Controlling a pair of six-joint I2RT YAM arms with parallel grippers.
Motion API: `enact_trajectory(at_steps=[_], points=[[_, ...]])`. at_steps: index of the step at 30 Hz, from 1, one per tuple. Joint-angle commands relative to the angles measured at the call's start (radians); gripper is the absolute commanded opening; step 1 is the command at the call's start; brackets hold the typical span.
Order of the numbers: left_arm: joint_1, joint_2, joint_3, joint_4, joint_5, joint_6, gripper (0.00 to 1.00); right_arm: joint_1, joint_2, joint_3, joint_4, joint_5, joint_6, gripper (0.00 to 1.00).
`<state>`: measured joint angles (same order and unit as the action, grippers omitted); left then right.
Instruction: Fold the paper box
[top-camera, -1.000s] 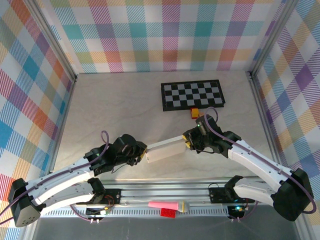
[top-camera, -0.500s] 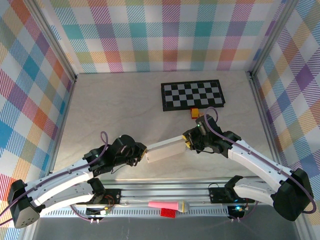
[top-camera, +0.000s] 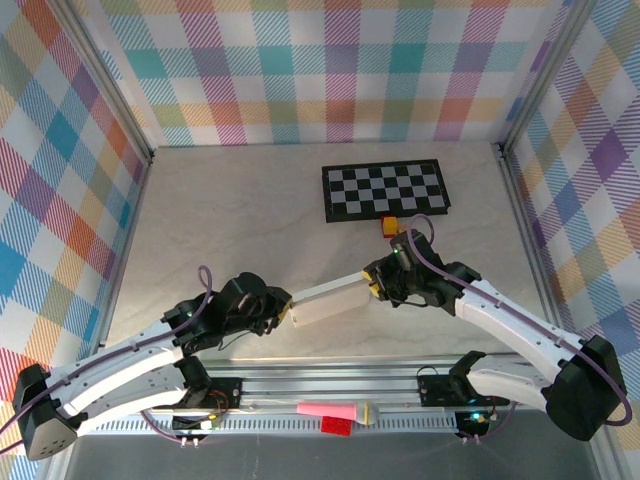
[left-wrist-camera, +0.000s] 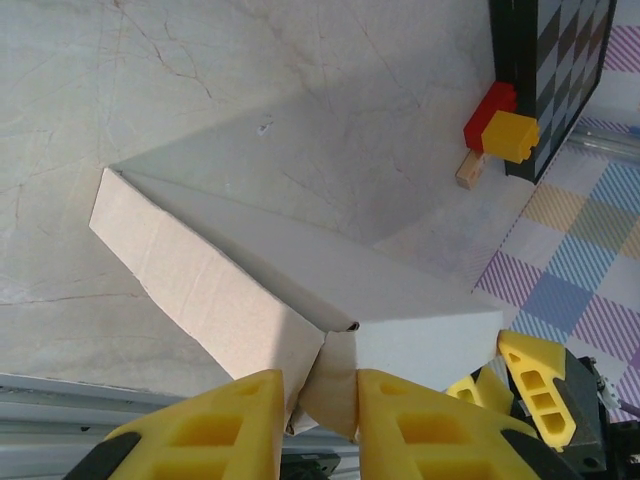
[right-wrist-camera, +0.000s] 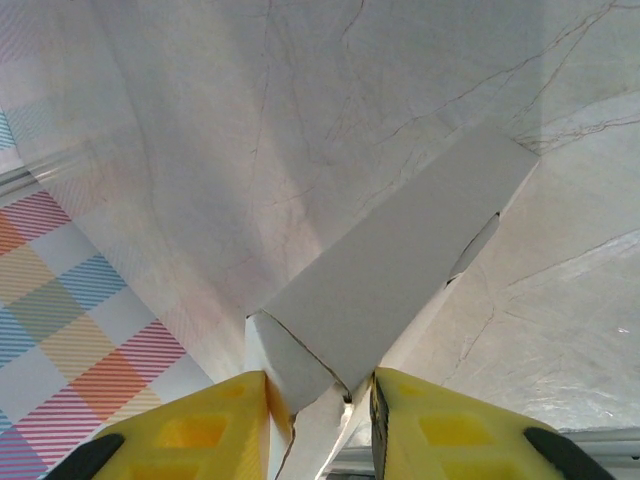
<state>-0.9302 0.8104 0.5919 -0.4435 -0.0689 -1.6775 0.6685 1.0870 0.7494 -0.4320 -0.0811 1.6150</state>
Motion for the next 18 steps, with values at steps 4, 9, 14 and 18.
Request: enact_trajectory(at_steps=[4,9,14,18], points=[[0.011,0.032,-0.054,-0.153,0.018,0.037,0.24,-0.002,0.040,-0.022,-0.099,0.007,0.000,0.31],[0.011,0.050,-0.052,-0.155,0.015,0.052,0.23,-0.002,0.045,-0.021,-0.101,0.004,-0.003,0.30],[0.012,0.022,-0.068,-0.192,0.012,0.052,0.22,-0.004,0.048,-0.021,-0.102,0.001,-0.006,0.31],[0.013,-0.006,-0.084,-0.195,-0.003,0.051,0.19,-0.008,0.050,-0.021,-0.105,-0.003,-0.009,0.30]])
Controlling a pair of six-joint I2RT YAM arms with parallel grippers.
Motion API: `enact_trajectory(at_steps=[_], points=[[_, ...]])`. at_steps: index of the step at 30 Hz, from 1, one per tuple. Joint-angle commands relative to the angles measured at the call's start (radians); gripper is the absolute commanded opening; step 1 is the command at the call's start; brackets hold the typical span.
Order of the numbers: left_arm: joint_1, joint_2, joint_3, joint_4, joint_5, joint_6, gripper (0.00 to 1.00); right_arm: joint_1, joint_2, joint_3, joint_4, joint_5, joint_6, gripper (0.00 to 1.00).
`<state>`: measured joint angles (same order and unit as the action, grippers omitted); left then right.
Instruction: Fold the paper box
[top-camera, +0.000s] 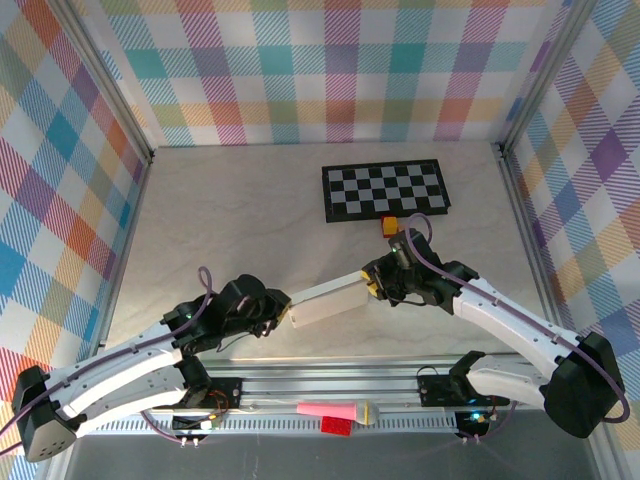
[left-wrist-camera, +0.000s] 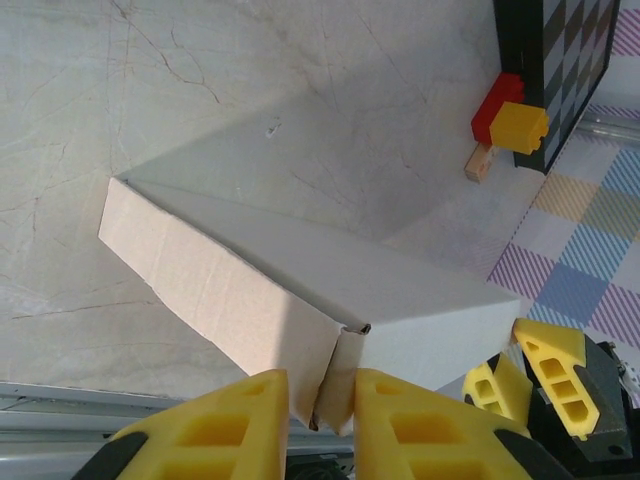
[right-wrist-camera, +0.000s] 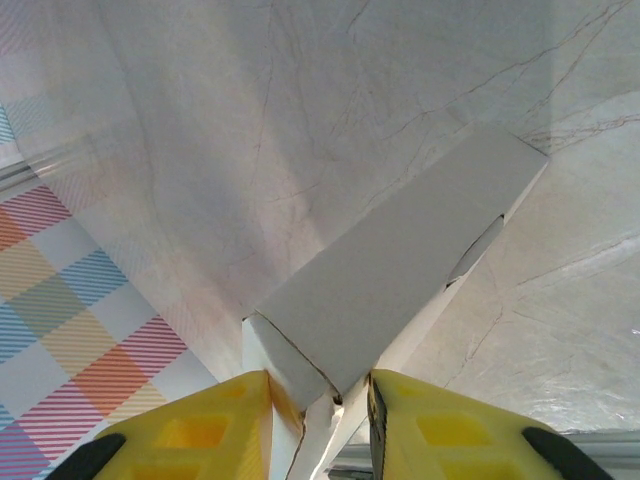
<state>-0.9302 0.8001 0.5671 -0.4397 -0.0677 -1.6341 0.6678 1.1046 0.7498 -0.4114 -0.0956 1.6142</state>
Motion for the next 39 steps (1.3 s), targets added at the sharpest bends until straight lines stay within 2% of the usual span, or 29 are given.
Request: enact_trajectory(at_steps=[1,10,25,32,39], points=[[0.013,0.003,-0.061,-0.196,-0.004,0.008,0.17,-0.009,0.035,-0.021,-0.127,0.010,-0.009,0.30],[0.015,0.045,-0.065,-0.174,0.020,0.053,0.07,-0.015,0.032,-0.017,-0.146,0.000,-0.019,0.31],[0.014,0.077,-0.040,-0.169,0.025,0.079,0.06,-0.034,-0.019,0.083,-0.251,0.028,-0.140,0.35],[0.014,0.086,-0.033,-0.169,0.025,0.086,0.06,-0.037,0.009,0.035,-0.257,-0.003,-0.112,0.33],[0.014,0.092,-0.035,-0.162,0.025,0.095,0.06,-0.052,0.072,-0.001,-0.392,-0.055,-0.083,0.25]])
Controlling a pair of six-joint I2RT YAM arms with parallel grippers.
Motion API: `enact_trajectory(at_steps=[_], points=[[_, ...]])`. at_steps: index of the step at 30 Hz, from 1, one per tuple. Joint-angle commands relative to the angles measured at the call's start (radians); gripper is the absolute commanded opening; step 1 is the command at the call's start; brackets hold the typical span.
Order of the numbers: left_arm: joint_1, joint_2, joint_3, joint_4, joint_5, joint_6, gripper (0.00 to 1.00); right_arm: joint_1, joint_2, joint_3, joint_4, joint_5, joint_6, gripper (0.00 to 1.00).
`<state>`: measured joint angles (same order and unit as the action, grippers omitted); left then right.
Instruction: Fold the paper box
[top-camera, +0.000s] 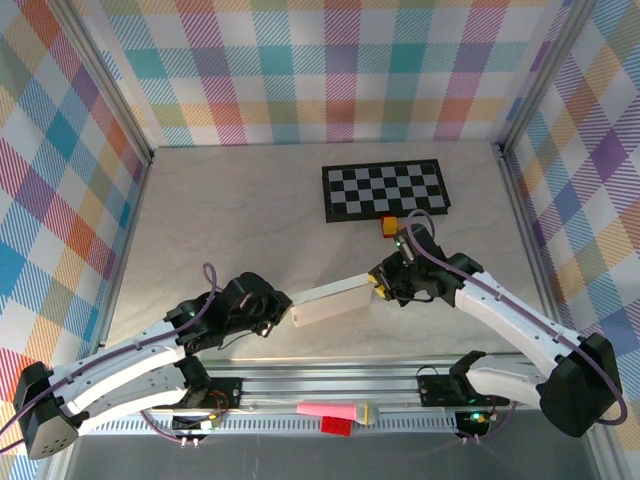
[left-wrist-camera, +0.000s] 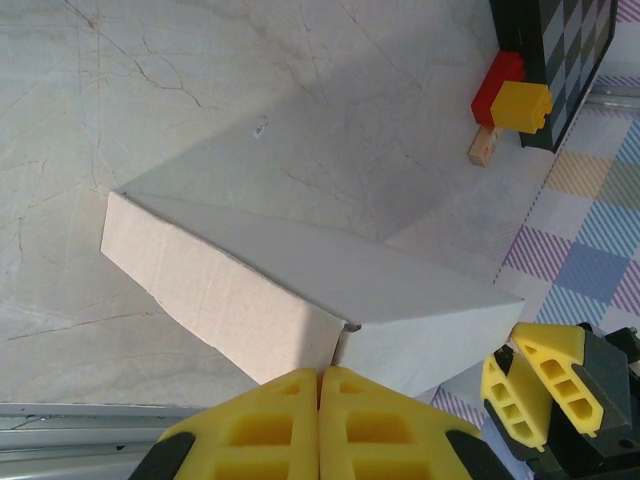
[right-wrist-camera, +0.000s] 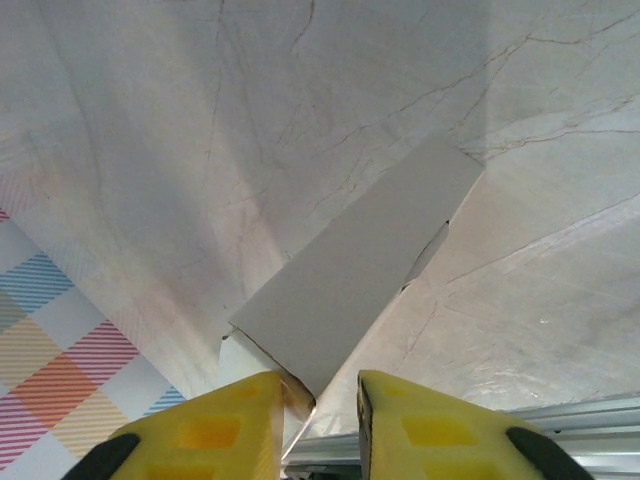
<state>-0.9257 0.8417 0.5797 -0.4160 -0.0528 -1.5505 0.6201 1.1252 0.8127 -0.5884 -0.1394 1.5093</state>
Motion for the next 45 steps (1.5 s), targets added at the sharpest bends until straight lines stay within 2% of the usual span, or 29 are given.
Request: enact_trajectory(at_steps=[1,4,7,11,14,20,29,34,40,45], points=[[0.010,0.053,-0.047,-0.184,0.011,0.015,0.06,-0.006,0.049,-0.067,-0.222,-0.011,0.027,0.24],[0.010,0.062,-0.046,-0.178,0.013,0.022,0.05,-0.005,0.037,-0.038,-0.227,0.007,0.016,0.24],[0.010,0.071,-0.037,-0.181,0.016,0.036,0.05,-0.005,0.029,0.030,-0.216,0.029,-0.028,0.29],[0.010,0.073,-0.025,-0.195,0.010,0.058,0.05,0.002,0.010,0.117,-0.161,0.052,-0.067,0.45],[0.010,0.072,-0.023,-0.201,0.004,0.068,0.04,0.023,0.021,0.160,-0.154,0.060,-0.034,0.58],[0.010,0.065,-0.017,-0.207,-0.002,0.078,0.04,0.085,0.075,0.143,-0.025,0.052,0.058,0.67],[0.009,0.073,-0.003,-0.207,0.001,0.107,0.04,0.089,0.235,0.242,0.017,0.024,0.000,0.69],[0.008,0.095,0.017,-0.204,0.003,0.134,0.04,0.089,0.291,0.218,0.045,-0.025,-0.009,0.67],[0.004,0.138,0.069,-0.214,0.010,0.203,0.04,0.055,0.280,0.105,0.211,-0.072,-0.058,0.62],[-0.002,0.150,0.131,-0.253,0.003,0.273,0.16,0.038,0.245,0.043,0.313,-0.102,-0.126,0.60]])
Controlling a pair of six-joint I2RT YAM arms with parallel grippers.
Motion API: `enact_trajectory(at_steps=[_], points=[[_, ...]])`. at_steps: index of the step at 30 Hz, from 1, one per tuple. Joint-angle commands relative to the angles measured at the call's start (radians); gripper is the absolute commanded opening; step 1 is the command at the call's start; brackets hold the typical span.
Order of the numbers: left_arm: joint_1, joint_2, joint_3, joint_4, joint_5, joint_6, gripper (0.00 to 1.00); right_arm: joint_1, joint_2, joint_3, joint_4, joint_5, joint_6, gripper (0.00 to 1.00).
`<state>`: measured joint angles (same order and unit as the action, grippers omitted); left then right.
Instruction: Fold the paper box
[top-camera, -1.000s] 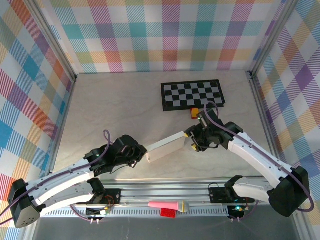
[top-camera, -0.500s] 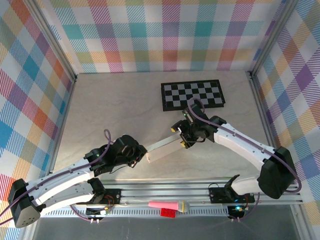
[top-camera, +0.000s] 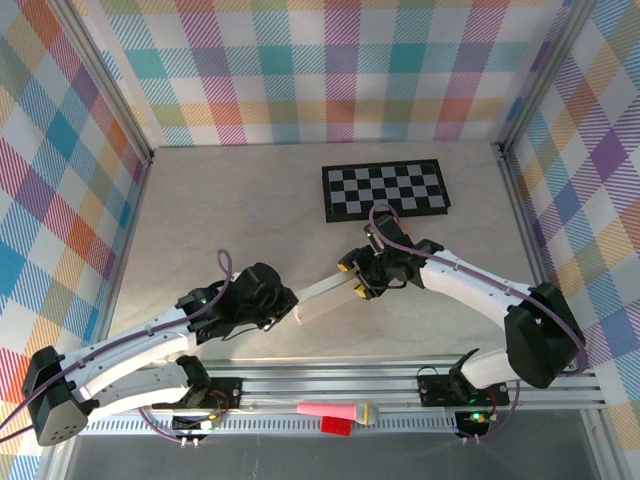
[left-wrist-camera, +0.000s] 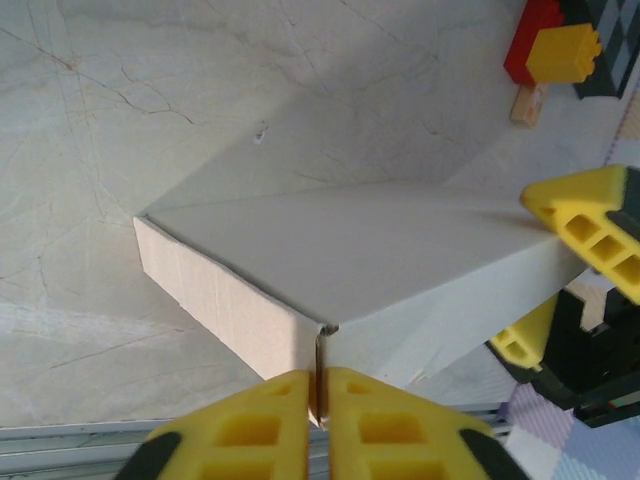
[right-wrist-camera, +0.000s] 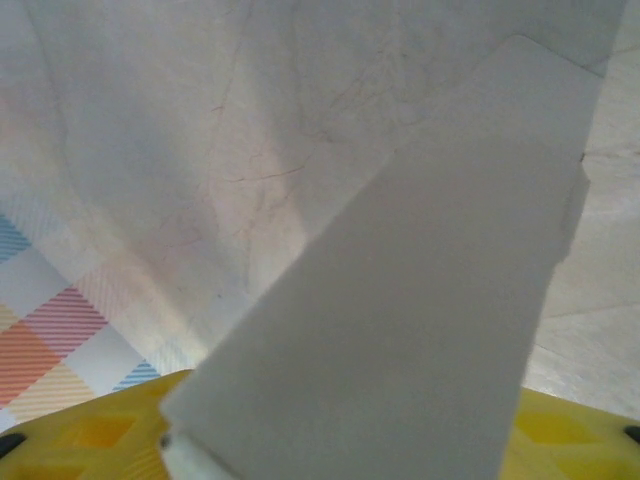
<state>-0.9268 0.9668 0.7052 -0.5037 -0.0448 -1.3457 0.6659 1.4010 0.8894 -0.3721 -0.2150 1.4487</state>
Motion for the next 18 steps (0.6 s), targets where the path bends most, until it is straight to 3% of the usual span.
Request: enact_trajectory(at_steps=[1,3,6,12,18], points=[[-0.001,0.021,0.016,-0.173,-0.009,0.077,0.20,-0.008,-0.037,-0.049,0.113,-0.027,-0.070,0.60],[-0.001,0.004,0.040,-0.196,-0.024,0.092,0.30,-0.008,-0.053,-0.092,0.182,-0.026,-0.079,0.55],[-0.001,-0.031,0.078,-0.237,-0.055,0.111,0.36,-0.009,-0.051,-0.154,0.306,-0.031,-0.087,0.51],[0.015,-0.107,0.139,-0.323,-0.139,0.137,0.39,-0.009,0.035,-0.221,0.578,-0.070,-0.116,0.47],[0.062,-0.129,0.134,-0.338,-0.134,0.152,0.39,-0.008,0.203,-0.185,0.646,-0.108,-0.146,0.48]])
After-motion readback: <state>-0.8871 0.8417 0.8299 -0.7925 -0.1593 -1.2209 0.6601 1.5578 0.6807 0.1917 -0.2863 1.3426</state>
